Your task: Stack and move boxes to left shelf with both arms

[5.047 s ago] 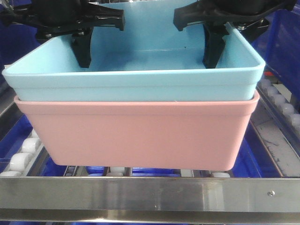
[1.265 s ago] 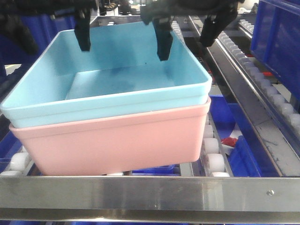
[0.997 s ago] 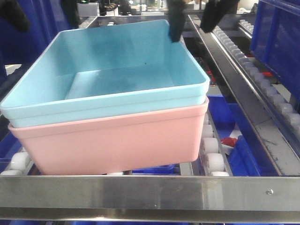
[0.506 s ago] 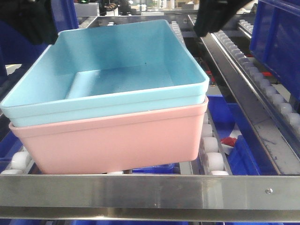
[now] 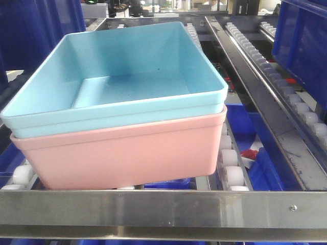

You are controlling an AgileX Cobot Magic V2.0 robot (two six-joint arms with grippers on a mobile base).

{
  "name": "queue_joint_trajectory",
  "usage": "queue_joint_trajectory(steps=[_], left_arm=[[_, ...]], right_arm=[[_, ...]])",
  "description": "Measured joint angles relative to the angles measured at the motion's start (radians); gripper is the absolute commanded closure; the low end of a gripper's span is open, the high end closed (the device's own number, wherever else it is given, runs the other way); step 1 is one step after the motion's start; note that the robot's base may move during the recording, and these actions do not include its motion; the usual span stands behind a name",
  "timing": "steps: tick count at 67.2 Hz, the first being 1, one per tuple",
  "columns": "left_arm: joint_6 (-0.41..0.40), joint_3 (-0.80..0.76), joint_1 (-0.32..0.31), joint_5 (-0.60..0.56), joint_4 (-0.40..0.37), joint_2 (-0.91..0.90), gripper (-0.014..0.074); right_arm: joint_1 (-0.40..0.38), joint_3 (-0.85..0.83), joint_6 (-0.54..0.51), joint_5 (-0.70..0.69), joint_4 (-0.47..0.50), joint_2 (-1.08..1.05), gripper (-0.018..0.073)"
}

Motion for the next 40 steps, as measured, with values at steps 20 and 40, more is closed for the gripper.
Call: queue_joint_trajectory(steps=[20, 40], left_arm=[[0.0, 0.193, -0.122, -0.025, 0.072, -0.365, 0.0605], [0.0, 0.299, -0.125, -0.021, 0.077, -0.528, 0.0605]], right_arm=[[0.0, 0.291, 0.0, -0.042, 0.0, -0.358, 0.0503], [0.0, 0.434, 0.0, -0.085, 0.0, -0.53, 0.0503]])
